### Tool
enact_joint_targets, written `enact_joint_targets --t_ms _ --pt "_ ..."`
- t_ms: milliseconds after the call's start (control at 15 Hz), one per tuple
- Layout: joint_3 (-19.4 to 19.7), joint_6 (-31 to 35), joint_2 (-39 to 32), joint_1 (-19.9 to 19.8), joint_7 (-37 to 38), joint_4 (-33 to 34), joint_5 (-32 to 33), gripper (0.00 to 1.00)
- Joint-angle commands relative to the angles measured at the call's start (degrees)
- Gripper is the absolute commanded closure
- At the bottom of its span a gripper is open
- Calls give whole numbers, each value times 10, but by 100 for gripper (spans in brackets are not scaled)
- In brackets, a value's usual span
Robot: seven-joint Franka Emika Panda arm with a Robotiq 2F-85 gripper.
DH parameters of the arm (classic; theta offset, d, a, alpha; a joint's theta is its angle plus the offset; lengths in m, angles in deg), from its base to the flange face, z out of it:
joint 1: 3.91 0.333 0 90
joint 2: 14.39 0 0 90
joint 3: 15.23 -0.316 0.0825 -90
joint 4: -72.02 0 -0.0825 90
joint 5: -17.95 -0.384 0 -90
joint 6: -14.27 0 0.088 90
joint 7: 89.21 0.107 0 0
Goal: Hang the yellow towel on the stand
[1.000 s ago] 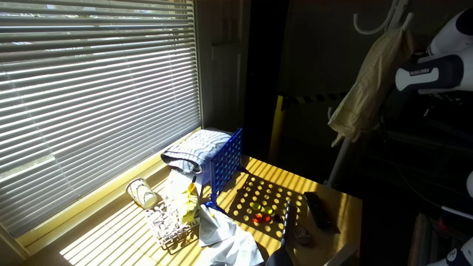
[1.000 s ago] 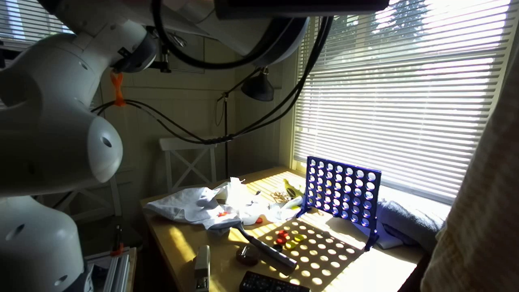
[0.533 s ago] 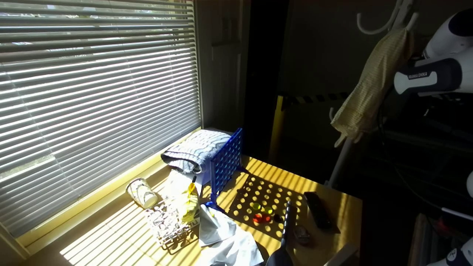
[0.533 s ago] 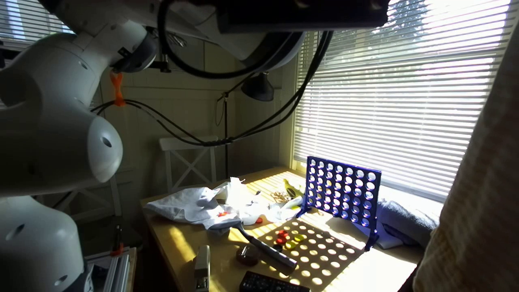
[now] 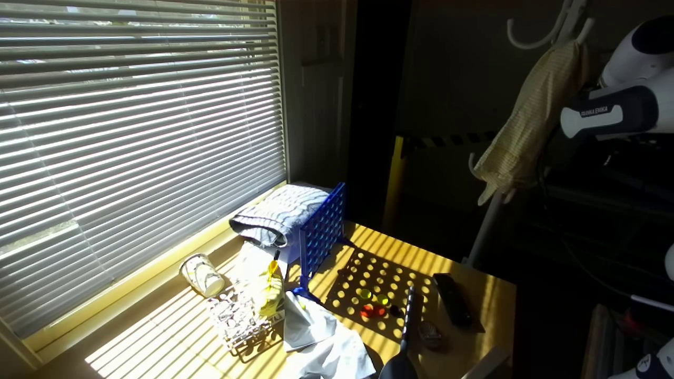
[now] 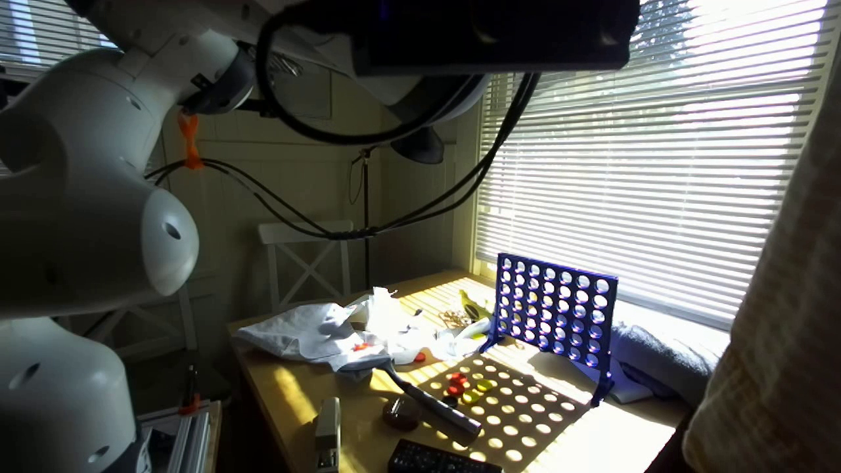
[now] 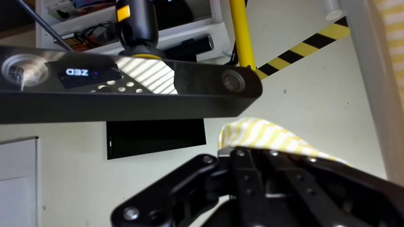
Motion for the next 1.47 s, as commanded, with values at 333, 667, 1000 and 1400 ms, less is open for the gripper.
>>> enact_joint_targets --t_ms 333,667,1000,1400 --pt "-4 -36 -22 -11 35 6 47 99" --pt "-4 -45 -23 -12 37 8 58 99" --pt "0 -47 -24 -6 43 11 61 99" --pt "4 -45 -16 -1 50 12 61 51"
